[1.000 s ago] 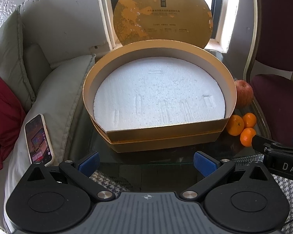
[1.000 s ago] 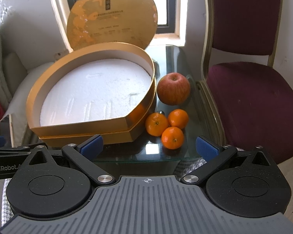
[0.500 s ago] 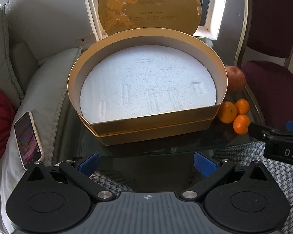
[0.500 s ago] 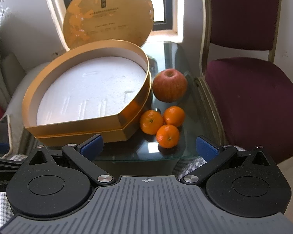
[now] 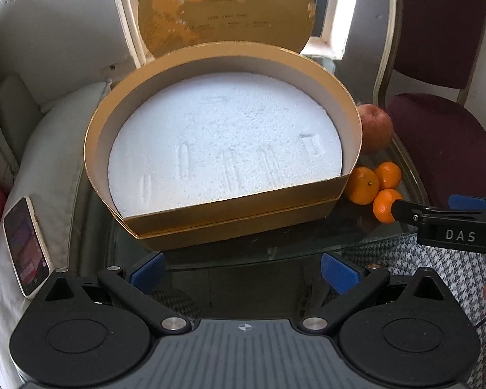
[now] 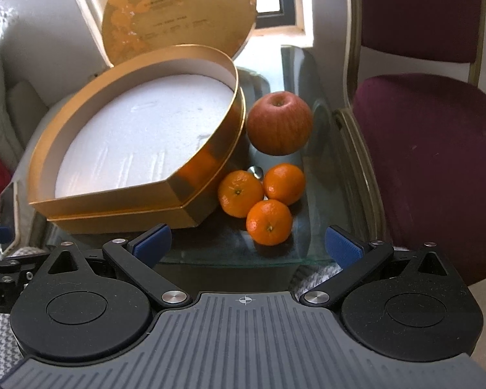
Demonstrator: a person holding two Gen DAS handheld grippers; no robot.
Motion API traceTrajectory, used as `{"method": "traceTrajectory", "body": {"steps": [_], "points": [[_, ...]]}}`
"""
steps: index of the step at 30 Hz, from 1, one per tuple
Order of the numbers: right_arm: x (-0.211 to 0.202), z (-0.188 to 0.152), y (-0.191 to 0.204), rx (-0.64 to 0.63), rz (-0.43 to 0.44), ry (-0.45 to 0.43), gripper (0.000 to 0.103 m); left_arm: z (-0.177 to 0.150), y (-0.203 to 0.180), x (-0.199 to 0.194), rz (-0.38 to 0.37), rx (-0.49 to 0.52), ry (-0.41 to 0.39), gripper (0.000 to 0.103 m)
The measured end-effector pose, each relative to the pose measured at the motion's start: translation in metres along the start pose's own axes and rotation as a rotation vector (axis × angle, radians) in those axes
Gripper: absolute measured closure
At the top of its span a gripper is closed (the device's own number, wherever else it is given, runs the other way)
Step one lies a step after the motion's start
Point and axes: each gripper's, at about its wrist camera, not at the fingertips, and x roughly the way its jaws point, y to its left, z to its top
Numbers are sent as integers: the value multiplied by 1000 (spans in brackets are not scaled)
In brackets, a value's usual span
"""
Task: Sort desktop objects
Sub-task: 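Reach the right gripper to a mandarin beside the box and close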
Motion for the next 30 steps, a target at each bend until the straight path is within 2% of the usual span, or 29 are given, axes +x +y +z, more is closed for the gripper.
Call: {"method": "traceTrajectory", "body": {"steps": [4,8,10,18,22,25,30], "points": [[13,4,-2,-43,-18,1,0,5,0,7,25,4,12,1],[25,5,-3,-64,-45,14,12,7,2,14,54,-9,14,3],[33,6,-4,-69,-57,36,13,8,3,18,70,-7,26,5],[61,5,-3,-95,-83,142,23,12,1,30,25,20,46,7],[68,6,-3,-101,-96,148,26,12,0,32,6,22,24,6],[72,8,-4,-98,-96,151,32,14,1,32,-6,15,14,6],[79,9,-7,-100,-87,159,33,17,-1,34,24,23,23,8]]}}
